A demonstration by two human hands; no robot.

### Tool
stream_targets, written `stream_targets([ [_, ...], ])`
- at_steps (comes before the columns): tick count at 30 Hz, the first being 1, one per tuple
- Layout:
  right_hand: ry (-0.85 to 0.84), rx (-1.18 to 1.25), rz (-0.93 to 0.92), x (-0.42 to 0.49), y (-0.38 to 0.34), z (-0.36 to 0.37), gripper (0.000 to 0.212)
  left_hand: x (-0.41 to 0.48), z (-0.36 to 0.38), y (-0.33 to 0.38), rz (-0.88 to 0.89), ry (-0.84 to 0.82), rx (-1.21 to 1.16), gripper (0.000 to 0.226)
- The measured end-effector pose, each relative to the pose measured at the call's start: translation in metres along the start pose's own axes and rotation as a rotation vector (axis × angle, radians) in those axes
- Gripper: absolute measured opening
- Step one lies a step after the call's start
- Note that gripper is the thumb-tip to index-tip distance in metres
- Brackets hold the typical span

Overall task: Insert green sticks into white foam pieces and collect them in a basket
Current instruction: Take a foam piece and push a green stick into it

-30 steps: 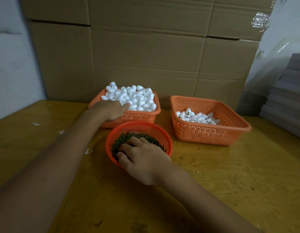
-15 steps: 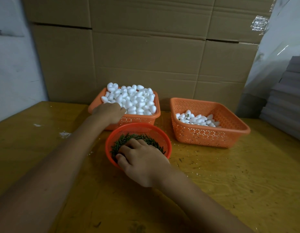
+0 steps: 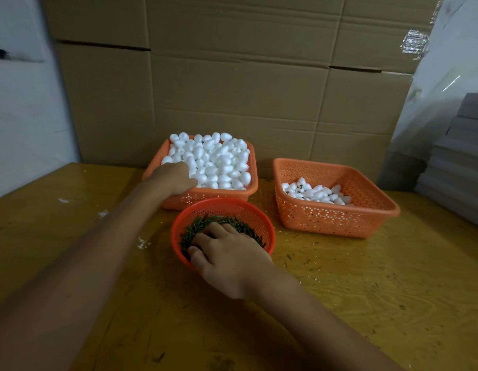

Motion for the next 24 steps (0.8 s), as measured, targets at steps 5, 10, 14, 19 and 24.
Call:
stream_targets([
  [5,-0.006,0.003,-0.004,-0.001,-0.001,-0.001,0.046,-0.001,0.003,0.003,0.017,-0.070,-0.024,0.033],
  [10,-0.002,0.001,-0.002,0.000,0.000,-0.001,0.046,-0.002,0.002,0.006,0.004,-0.108,-0.065,0.045],
  [14,-0.011,-0.005,-0.006,-0.001,0.000,0.000,0.047,0.001,-0.004,0.006,0.019,-0.061,-0.074,0.036],
  [19,-0.016,0.009,-0.007,-0.001,-0.001,0.000,0.047,0.004,-0.012,-0.006,0.001,0.041,-0.184,0.023],
  [24,-0.011,0.012,-0.005,-0.001,-0.001,-0.001,0.048,0.002,-0.027,-0.011,0.061,0.236,-0.415,0.010],
])
Point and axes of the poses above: each hand's wrist, its own x-axis towards the middle knuckle, its own z-axis out of the palm, y = z × x, the point moved 9 cm from there along x, towards the middle knuckle, and after that the axes turned 6 degrees about -y, right-handed, at the moved point
